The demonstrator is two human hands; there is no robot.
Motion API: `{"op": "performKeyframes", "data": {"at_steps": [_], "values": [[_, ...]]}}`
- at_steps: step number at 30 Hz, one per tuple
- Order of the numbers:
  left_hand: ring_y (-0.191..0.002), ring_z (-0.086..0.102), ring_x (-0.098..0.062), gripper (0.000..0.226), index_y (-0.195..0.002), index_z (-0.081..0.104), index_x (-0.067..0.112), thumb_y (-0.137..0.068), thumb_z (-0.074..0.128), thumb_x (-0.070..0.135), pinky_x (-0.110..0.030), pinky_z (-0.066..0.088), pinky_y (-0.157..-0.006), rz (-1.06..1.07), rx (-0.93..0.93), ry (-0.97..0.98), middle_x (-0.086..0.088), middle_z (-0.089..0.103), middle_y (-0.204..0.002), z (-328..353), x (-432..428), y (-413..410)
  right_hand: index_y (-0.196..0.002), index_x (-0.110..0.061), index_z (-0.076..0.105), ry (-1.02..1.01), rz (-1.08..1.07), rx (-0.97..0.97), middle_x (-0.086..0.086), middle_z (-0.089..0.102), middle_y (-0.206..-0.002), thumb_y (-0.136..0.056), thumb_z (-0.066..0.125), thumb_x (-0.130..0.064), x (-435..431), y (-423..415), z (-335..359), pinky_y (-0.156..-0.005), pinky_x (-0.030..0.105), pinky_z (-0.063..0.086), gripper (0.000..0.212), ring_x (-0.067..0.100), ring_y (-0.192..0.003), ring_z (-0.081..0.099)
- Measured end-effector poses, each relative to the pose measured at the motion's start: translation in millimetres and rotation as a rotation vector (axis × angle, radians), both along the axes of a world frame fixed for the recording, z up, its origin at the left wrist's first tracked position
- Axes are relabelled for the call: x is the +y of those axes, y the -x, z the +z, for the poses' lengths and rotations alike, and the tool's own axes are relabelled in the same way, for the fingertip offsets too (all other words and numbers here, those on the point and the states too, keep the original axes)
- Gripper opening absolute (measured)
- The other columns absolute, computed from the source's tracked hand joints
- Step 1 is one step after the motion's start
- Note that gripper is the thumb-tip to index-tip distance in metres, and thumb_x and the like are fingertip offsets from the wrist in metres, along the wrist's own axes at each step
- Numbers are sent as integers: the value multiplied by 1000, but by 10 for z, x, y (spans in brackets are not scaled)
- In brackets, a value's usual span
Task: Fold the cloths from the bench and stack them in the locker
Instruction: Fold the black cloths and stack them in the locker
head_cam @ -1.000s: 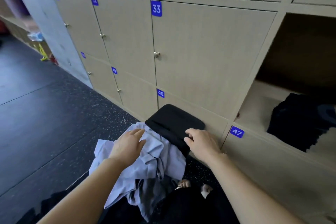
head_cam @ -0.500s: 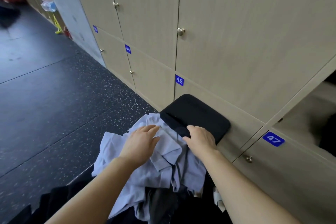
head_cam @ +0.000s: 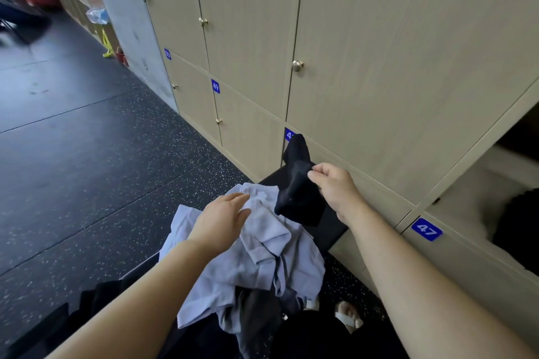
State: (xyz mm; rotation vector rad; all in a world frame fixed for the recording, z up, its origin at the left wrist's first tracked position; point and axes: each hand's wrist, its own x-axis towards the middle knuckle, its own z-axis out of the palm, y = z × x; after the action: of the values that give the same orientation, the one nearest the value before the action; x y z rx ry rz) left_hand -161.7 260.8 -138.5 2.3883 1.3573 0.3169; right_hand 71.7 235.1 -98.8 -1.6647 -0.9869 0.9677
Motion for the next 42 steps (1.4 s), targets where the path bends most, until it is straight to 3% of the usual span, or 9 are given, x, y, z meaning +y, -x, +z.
{"op": "performKeyframes", "data": {"at_steps": [6,11,16,19,25,30,36,39,42], "values": [[-82,58,-19,48,-84,65,6,-101,42,45,-34,46,-83,258,-460,408,-4,67,-83,377,-187,-115,-83,-10,58,-84,72,320,8,61,-82,-97,48,-3,-319,215,488,-69,23,45,18,17,-78,57],[-83,66,-17,51,-108,69,5,-100,44,49,-29,54,-82,337,-835,885,-7,70,-96,834,-384,-97,-82,-12,57,-147,105,424,4,62,-78,-99,46,-4,-633,497,784,-59,14,50,21,10,-68,59],[-103,67,-25,37,-118,65,-4,-98,58,26,-33,56,-89,390,-1003,780,-19,68,-118,1154,-641,241,-92,-10,60,-134,128,378,7,67,-84,-96,55,-11,-849,824,877,-57,18,53,7,15,-73,64],[-93,68,-20,25,-110,70,4,-98,58,23,-32,56,-85,334,-994,736,-14,72,-106,1258,-830,484,-104,-4,64,-98,170,313,13,72,-97,-89,66,-12,-961,1026,868,-65,26,54,16,22,-86,69],[-76,62,-15,17,-90,73,16,-98,58,19,-23,49,-69,330,-951,550,2,72,-78,1342,-1118,807,-84,-12,63,-170,82,135,10,68,-91,-88,65,-7,-1165,1335,919,-76,34,55,6,21,-83,65],[-73,73,-13,23,-103,66,9,-95,52,-6,-20,55,-60,239,-1012,572,-2,75,-83,1421,-1331,852,-83,-11,63,-200,149,211,7,67,-81,-87,62,1,-1349,1456,990,-65,25,55,13,16,-72,65],[-73,71,-13,14,-96,70,5,-94,57,0,-18,55,-61,263,-1064,526,-3,74,-81,1484,-1410,797,-82,-9,67,-224,139,179,9,70,-81,-85,63,4,-1483,1330,1063,-75,31,57,14,20,-77,67],[-83,62,-25,9,-92,69,4,-92,60,2,-31,51,-80,256,-1063,543,-12,70,-88,1510,-1400,718,-79,-9,66,-263,104,170,3,68,-72,-85,63,5,-1555,1235,1164,-60,18,53,15,10,-64,65],[-88,49,-28,7,-97,65,3,-93,61,8,-36,41,-77,240,-1107,574,-18,60,-95,1552,-1379,622,-76,-9,67,-303,43,222,-1,69,-65,-86,64,3,-1599,1118,1254,-54,17,50,16,7,-57,65]]}}
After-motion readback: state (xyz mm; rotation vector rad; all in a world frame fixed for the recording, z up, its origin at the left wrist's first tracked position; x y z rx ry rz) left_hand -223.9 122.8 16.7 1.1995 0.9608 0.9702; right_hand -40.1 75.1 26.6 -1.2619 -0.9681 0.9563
